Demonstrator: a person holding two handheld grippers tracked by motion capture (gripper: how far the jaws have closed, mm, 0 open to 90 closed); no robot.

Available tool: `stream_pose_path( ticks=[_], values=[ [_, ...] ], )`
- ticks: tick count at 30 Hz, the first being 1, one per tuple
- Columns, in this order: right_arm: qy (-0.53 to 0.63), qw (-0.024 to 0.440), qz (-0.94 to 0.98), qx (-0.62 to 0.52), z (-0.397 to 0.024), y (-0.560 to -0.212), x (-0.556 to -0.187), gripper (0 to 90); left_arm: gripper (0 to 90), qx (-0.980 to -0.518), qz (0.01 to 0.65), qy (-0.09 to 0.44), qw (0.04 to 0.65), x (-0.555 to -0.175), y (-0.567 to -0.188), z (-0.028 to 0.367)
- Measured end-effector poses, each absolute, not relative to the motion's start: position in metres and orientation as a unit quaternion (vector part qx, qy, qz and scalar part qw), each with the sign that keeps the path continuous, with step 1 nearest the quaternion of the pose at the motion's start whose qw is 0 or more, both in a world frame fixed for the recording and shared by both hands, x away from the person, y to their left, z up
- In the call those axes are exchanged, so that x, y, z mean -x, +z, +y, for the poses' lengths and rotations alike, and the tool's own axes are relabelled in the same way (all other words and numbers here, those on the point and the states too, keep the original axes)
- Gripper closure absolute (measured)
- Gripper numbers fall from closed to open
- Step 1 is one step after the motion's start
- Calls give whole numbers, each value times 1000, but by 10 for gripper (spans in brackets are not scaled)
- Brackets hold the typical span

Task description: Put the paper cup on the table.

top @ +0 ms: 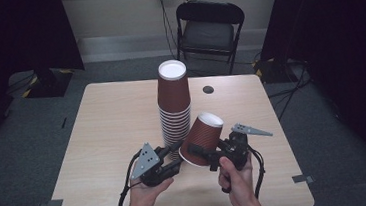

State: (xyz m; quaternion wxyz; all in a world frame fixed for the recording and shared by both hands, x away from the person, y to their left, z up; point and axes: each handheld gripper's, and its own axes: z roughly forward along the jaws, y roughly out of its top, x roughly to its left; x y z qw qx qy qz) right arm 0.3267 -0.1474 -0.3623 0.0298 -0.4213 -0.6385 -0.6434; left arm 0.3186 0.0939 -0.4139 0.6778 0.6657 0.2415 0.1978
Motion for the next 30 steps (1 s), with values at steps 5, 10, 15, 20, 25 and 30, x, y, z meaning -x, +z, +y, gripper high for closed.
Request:
stream_pose_path(
  ticks=[5, 10, 15, 20, 25, 30],
  values=[
    [-650, 44, -631, 422, -144, -359, -326, 139, 678, -655, 237, 205, 688, -321, -412, 90],
    [-649, 50, -631, 421, -140, -360, -326, 139, 710, -649, 234, 215, 691, -321, -409, 88],
    [-651, 54, -630, 421, -136, -359, -324, 139, 722, -643, 226, 232, 694, -320, -406, 88],
    [-652, 68, -624, 425, -133, -359, -323, 139, 710, -640, 222, 253, 691, -317, -403, 85],
    [-648, 82, -624, 428, -130, -359, -322, 140, 716, -640, 205, 281, 685, -315, -400, 86],
    [-641, 81, -634, 425, -124, -360, -320, 138, 733, -644, 201, 301, 674, -312, -399, 87]
  ],
)
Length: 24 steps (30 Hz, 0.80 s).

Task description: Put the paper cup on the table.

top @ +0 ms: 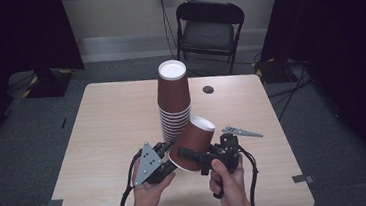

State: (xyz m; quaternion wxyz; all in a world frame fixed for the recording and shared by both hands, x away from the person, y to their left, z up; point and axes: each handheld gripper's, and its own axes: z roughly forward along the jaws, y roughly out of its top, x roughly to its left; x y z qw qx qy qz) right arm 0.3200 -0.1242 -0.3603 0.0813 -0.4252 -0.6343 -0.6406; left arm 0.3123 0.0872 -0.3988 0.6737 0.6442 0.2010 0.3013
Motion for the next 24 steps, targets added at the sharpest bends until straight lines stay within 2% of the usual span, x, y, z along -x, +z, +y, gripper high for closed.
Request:
stream_pose_path(
  ticks=[7, 24],
  values=[
    [-640, 97, -633, 424, -123, -363, -323, 108, 788, -642, 200, 292, 680, -313, -399, 90],
    [-666, 96, -621, 402, -128, -360, -325, 111, 841, -619, 208, 277, 705, -314, -398, 99]
  ],
)
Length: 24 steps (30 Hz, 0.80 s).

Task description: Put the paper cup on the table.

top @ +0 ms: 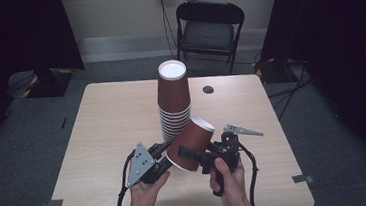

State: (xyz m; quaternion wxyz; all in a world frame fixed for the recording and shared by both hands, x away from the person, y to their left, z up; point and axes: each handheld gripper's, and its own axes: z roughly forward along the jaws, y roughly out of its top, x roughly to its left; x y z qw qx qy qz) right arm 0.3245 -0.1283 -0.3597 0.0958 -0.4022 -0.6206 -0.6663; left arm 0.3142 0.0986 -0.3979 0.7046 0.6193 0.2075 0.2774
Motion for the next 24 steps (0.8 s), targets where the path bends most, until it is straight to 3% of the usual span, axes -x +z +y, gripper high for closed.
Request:
stream_pose_path(
  ticks=[24],
  values=[
    [-681, 52, -606, 407, -163, -355, -333, 127, 852, -663, 237, 195, 683, -313, -404, 107]
  ],
)
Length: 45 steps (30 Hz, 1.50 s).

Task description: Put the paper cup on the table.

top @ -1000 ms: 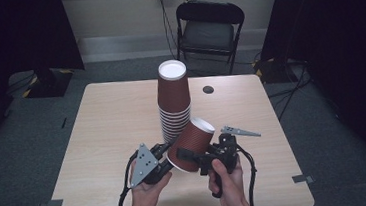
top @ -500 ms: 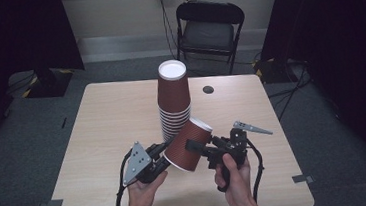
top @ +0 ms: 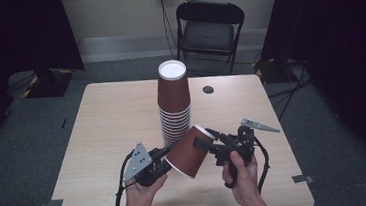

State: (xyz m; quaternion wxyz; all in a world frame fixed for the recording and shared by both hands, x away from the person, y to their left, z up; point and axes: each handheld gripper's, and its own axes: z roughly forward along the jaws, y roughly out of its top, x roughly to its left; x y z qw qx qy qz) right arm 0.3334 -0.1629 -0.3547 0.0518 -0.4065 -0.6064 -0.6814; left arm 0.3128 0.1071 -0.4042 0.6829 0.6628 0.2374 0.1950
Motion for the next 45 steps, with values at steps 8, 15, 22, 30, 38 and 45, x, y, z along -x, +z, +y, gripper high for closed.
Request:
stream_pose_path(
  ticks=[8, 15, 22, 30, 38, 45],
  values=[
    [-678, 39, -611, 406, -172, -353, -337, 128, 854, -701, 264, 166, 641, -314, -407, 118],
    [-657, 16, -642, 395, -171, -354, -338, 133, 853, -722, 263, 153, 622, -313, -403, 123],
    [-635, -2, -678, 369, -172, -357, -335, 133, 852, -741, 271, 115, 603, -317, -405, 128],
    [-603, -10, -730, 321, -168, -361, -328, 134, 852, -770, 263, 98, 573, -320, -406, 128],
    [-575, -24, -774, 265, -163, -360, -322, 133, 852, -801, 257, 74, 536, -325, -406, 130],
    [-533, -37, -817, 216, -155, -363, -318, 136, 852, -826, 238, 44, 508, -327, -410, 126]
  ],
)
